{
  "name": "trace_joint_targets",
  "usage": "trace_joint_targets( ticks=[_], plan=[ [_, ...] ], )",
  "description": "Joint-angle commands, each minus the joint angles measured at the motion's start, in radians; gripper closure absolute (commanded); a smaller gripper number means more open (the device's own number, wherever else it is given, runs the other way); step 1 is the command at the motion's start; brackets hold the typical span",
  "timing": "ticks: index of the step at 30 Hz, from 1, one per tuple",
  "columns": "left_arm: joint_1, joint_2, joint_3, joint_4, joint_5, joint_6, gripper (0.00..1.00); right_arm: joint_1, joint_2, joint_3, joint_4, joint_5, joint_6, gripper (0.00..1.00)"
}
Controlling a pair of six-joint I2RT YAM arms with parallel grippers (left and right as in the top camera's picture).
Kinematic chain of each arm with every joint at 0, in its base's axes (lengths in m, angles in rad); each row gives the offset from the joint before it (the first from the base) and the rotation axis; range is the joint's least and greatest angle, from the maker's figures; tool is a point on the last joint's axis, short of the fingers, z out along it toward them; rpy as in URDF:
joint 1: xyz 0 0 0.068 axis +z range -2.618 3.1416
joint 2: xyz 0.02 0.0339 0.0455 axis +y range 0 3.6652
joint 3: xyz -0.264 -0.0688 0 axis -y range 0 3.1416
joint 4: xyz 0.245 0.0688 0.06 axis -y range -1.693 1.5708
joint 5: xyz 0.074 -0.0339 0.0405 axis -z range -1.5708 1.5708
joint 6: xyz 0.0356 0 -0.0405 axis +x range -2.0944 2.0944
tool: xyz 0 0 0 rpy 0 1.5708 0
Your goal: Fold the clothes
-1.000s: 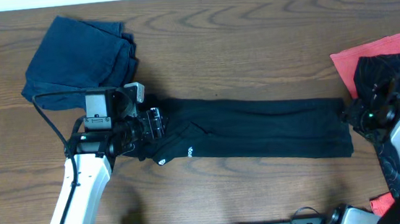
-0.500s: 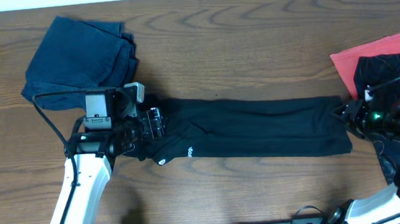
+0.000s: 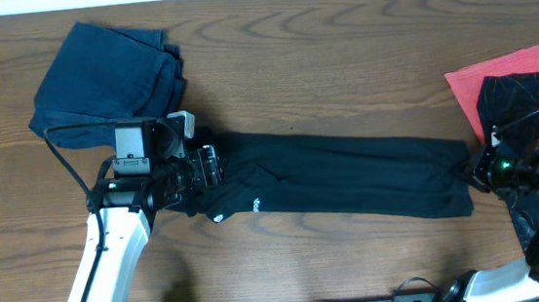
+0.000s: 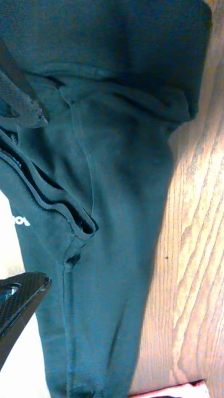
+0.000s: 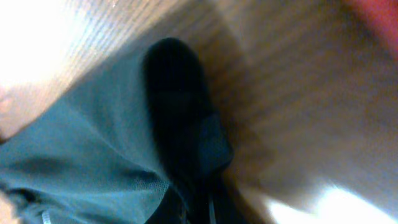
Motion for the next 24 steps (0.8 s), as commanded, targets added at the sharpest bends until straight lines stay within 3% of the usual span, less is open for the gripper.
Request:
trace_joint_targets(
  ticks=[1, 10, 24],
  plan=[
    [0.004, -0.001, 0.018, 0.002, 0.007, 0.006, 0.24, -0.001, -0.125, -0.007, -0.013, 0.109, 0.051, 0.99],
    [0.004, -0.001, 0.018, 0.005, 0.007, 0.006, 0.24, 0.109, -0.315, -0.007, -0.071, 0.183, 0.123, 0.99],
    [0.004, -0.001, 0.018, 0.005, 0.007, 0.006, 0.24, 0.571, -0.313, -0.007, -0.090, 0.474, 0.320, 0.99]
  ],
)
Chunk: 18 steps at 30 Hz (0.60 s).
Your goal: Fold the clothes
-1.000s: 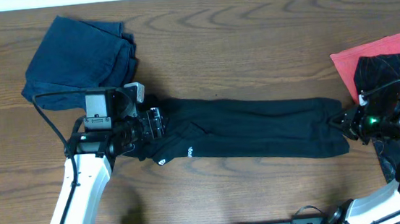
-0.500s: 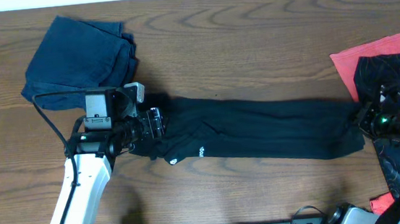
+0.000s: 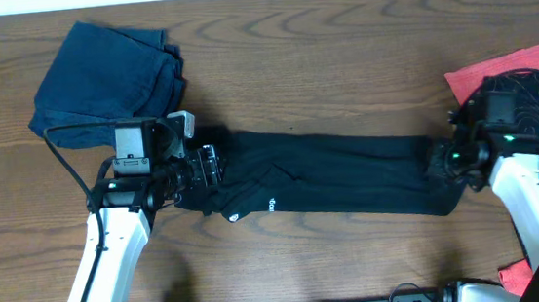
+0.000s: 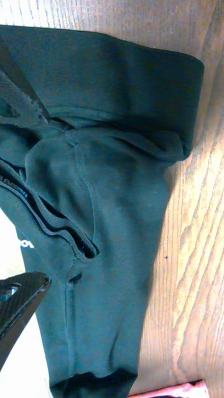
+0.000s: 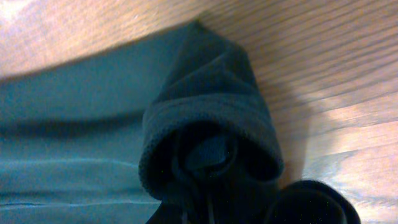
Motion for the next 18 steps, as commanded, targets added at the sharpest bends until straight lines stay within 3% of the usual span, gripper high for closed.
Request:
trace_joint_targets(
  ticks=[1, 4, 9, 13, 18],
  plan=[
    [0.004, -0.001, 0.018, 0.003, 0.007, 0.006, 0.24, 0.095, -0.003, -0.002, -0.001, 0.091, 0.098, 0.99],
    [0.004, -0.001, 0.018, 0.004, 0.007, 0.006, 0.24, 0.158, 0.006, -0.002, 0.008, 0.103, 0.145, 0.98],
    [0.004, -0.001, 0.018, 0.004, 0.007, 0.006, 0.24, 0.245, 0.024, -0.002, 0.039, 0.079, 0.211, 0.68],
    [0.004, -0.001, 0.018, 0.004, 0.007, 0.006, 0.24, 0.270, 0.022, -0.001, 0.072, 0.079, 0.228, 0.61],
    [0.004, -0.001, 0.018, 0.003, 0.007, 0.006, 0.24, 0.223, -0.011, 0.009, 0.087, 0.009, 0.206, 0.60]
  ],
)
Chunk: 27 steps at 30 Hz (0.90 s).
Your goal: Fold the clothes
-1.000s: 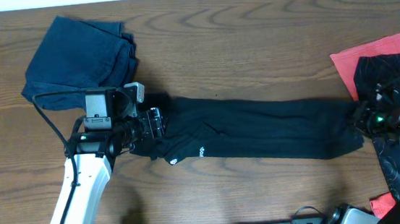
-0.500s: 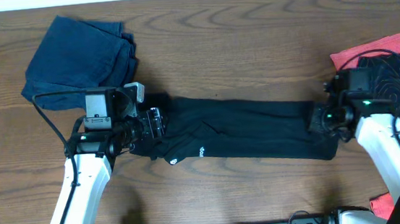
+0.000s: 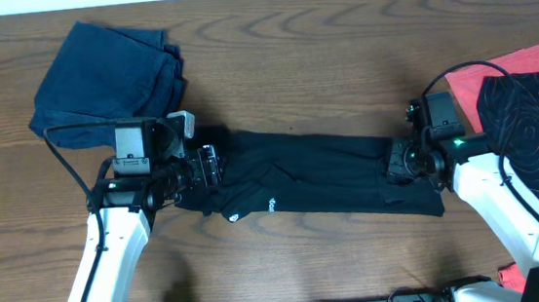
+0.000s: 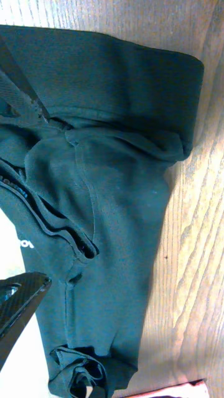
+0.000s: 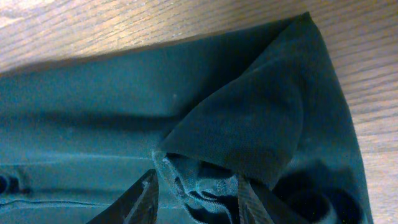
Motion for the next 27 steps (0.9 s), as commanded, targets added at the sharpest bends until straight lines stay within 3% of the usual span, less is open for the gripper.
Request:
trace_joint_targets(
  ticks=[1, 4, 8, 12, 18, 24, 27],
  plan=[
    [0.004, -0.001, 0.018, 0.003, 0.007, 0.006, 0.24, -0.042, -0.042, 0.011, 0.001, -0.047, -0.003, 0.61],
    [0.004, -0.001, 0.018, 0.003, 0.007, 0.006, 0.24, -0.120, -0.080, 0.011, -0.030, -0.020, -0.026, 0.65],
    [0.004, -0.001, 0.018, 0.003, 0.007, 0.006, 0.24, -0.246, -0.074, 0.008, -0.092, -0.010, -0.028, 0.94],
    [0.004, -0.001, 0.018, 0.004, 0.007, 0.006, 0.24, -0.282, -0.026, -0.029, -0.102, -0.024, -0.061, 0.95],
    [0.004, -0.001, 0.018, 0.005, 0.007, 0.006, 0.24, -0.195, 0.028, -0.114, -0.063, -0.350, -0.151, 0.99],
    [0.004, -0.001, 0.018, 0.008, 0.006, 0.010, 0.23, -0.090, 0.024, -0.111, -0.098, -0.524, -0.352, 0.99],
    [0.004, -0.001, 0.018, 0.010, 0.006, 0.010, 0.23, -0.110, 0.002, -0.074, -0.071, -0.529, -0.364, 0.99]
  ],
)
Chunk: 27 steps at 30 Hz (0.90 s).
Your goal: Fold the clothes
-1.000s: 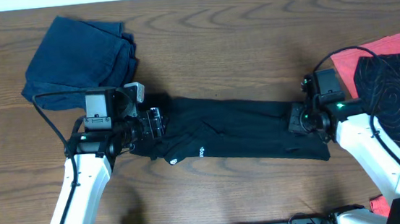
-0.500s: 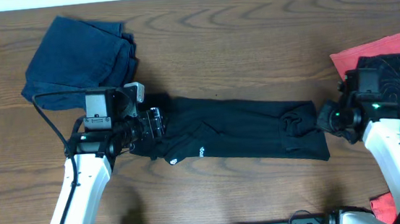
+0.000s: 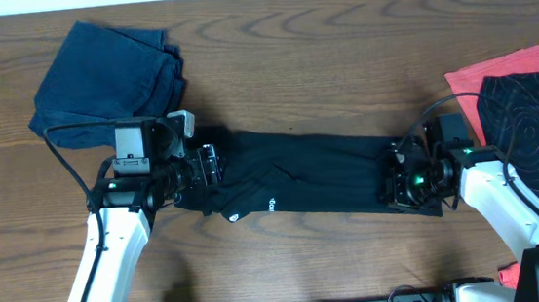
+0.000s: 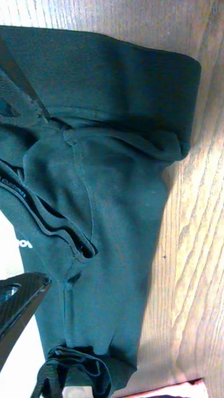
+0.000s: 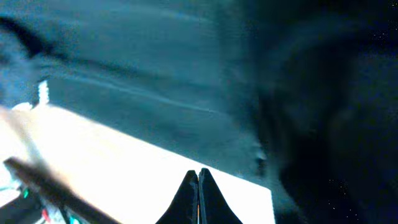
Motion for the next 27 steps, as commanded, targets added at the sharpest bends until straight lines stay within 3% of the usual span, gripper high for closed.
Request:
trace_joint_targets(
  ticks=[1, 2, 3, 4, 7, 10, 12, 16, 17, 20, 25, 27],
  plan=[
    [0.004, -0.001, 0.018, 0.005, 0.006, 0.010, 0.24, -0.027, -0.037, 0.056, 0.033, -0.085, -0.086, 0.99],
    [0.004, -0.001, 0.018, 0.005, 0.006, 0.010, 0.24, -0.045, -0.049, 0.069, 0.047, -0.083, -0.085, 0.97],
    [0.004, -0.001, 0.018, 0.006, 0.006, 0.010, 0.23, -0.068, -0.061, 0.083, 0.060, -0.062, -0.064, 0.87],
    [0.004, -0.001, 0.018, 0.006, 0.006, 0.010, 0.24, -0.086, -0.070, 0.093, 0.067, -0.031, -0.042, 0.69],
    [0.004, -0.001, 0.018, 0.008, 0.006, 0.010, 0.24, -0.135, -0.076, 0.108, 0.078, 0.060, 0.026, 0.64],
    [0.004, -0.001, 0.018, 0.013, 0.006, 0.010, 0.23, -0.142, -0.060, 0.107, 0.095, 0.101, 0.046, 0.48],
    [0.004, -0.001, 0.018, 0.018, 0.006, 0.010, 0.23, -0.130, -0.036, 0.106, 0.108, 0.115, 0.067, 0.43],
    [0.004, -0.001, 0.018, 0.019, 0.006, 0.010, 0.23, -0.084, 0.032, 0.099, 0.157, 0.150, 0.141, 0.45],
    [0.004, -0.001, 0.018, 0.019, 0.006, 0.010, 0.23, -0.074, 0.049, 0.098, 0.176, 0.149, 0.167, 0.52],
    [0.004, -0.001, 0.018, 0.019, 0.006, 0.010, 0.23, -0.040, 0.108, 0.098, 0.282, 0.106, 0.257, 0.95],
    [0.004, -0.001, 0.018, 0.019, 0.006, 0.010, 0.23, -0.028, 0.138, 0.098, 0.425, 0.056, 0.335, 0.99],
    [0.004, -0.001, 0.018, 0.019, 0.006, 0.010, 0.23, -0.037, 0.134, 0.098, 0.432, 0.060, 0.333, 0.93]
  ],
)
